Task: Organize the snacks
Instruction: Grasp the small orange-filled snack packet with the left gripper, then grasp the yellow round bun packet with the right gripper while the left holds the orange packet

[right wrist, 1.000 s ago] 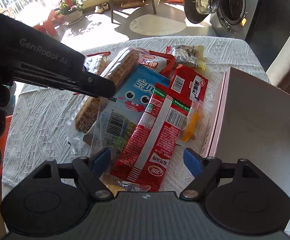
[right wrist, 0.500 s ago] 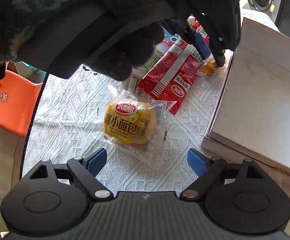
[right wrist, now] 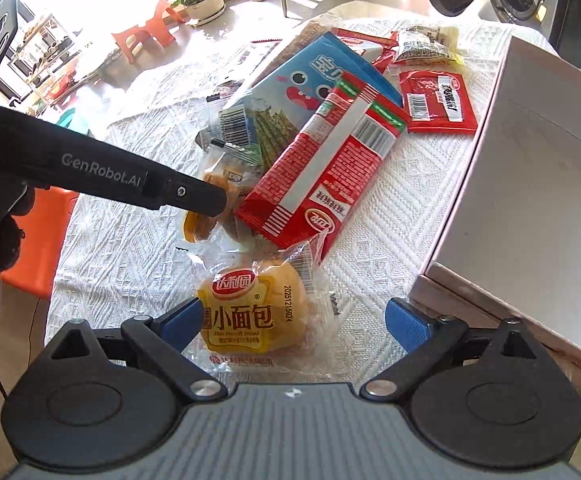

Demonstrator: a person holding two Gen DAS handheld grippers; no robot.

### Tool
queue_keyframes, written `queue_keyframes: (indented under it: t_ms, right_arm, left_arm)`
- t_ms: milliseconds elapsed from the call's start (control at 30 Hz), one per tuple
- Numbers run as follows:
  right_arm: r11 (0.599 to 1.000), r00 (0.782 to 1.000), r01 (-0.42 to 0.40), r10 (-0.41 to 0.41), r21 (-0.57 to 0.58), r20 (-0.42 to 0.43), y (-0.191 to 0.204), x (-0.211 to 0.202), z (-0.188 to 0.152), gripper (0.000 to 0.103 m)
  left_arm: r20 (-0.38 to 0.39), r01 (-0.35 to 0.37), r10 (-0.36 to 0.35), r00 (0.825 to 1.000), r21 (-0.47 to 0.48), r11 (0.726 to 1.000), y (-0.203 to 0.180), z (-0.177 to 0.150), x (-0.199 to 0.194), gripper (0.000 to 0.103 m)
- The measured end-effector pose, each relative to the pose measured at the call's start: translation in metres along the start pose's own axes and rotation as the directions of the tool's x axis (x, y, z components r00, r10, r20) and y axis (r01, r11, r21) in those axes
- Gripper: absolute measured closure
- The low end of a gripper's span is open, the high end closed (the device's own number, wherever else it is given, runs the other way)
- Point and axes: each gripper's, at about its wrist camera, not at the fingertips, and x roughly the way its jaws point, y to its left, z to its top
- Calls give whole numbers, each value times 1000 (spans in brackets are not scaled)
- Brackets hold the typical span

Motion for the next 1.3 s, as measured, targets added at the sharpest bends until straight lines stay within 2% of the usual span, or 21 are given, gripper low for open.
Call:
queue_keyframes:
  t_ms: [33,100,167,233,367,433,467,533,567,633,767,867,933,1133,1233,1300]
  right_arm:
    - [1000,1000,16,-16,-18,0,8,5,-1,6]
    - [997,998,65,-65,-52,-3,25,16,-3,6]
    - [993,994,106,-107,-50,-13,33,19,-7,8]
    - [991,991,133,-133,2,-27,35,17,-13,8]
    - [981,983,175,-170,89,-65,34,17,-27,4]
    - [974,979,196,-187,115,-82,34,23,-30,0]
    - [972,977,205,-195,118,-87,36,24,-30,0]
    - [965,971,230,-220,122,-92,42,25,-31,0]
    - [961,967,249,-239,120,-90,46,27,-32,0]
    - [954,958,282,-275,102,-80,52,27,-35,0]
    - [947,957,290,-285,137,-60,55,23,-42,0]
    - [943,955,295,-289,154,-66,54,22,-43,0]
    - [941,953,301,-291,157,-84,55,23,-40,0]
    - [968,963,244,-235,56,-132,51,25,-31,0]
    - [973,965,227,-229,-31,-126,54,22,-40,0]
    - [976,969,218,-220,-27,-117,51,15,-48,2]
  left_arm:
    - [0,0,0,1000,-23,1000,11,-5,0,75]
    - [9,47,-46,999,-78,996,32,-9,-3,74]
    - [10,89,-88,996,-88,992,43,-12,-6,77]
    - [12,110,-109,994,-91,990,49,-13,-10,77]
    - [22,185,-185,982,-265,946,61,-9,-4,77]
    - [36,174,-171,985,-291,941,61,1,5,77]
    - [39,157,-152,988,-287,945,60,5,7,77]
    - [22,107,-105,994,-241,965,55,14,16,61]
    - [13,96,-95,995,-207,974,52,17,19,60]
    - [18,80,-78,997,-145,986,46,18,18,61]
    - [19,72,-71,997,-72,995,39,17,18,63]
    - [3,98,-98,995,-34,995,36,10,21,74]
    - [-7,113,-113,994,-35,993,38,3,18,79]
    - [-22,184,-187,982,-84,979,35,-41,0,80]
    - [-34,171,-175,984,-104,980,21,-64,-10,80]
    - [-43,146,-153,987,-123,981,12,-79,-12,80]
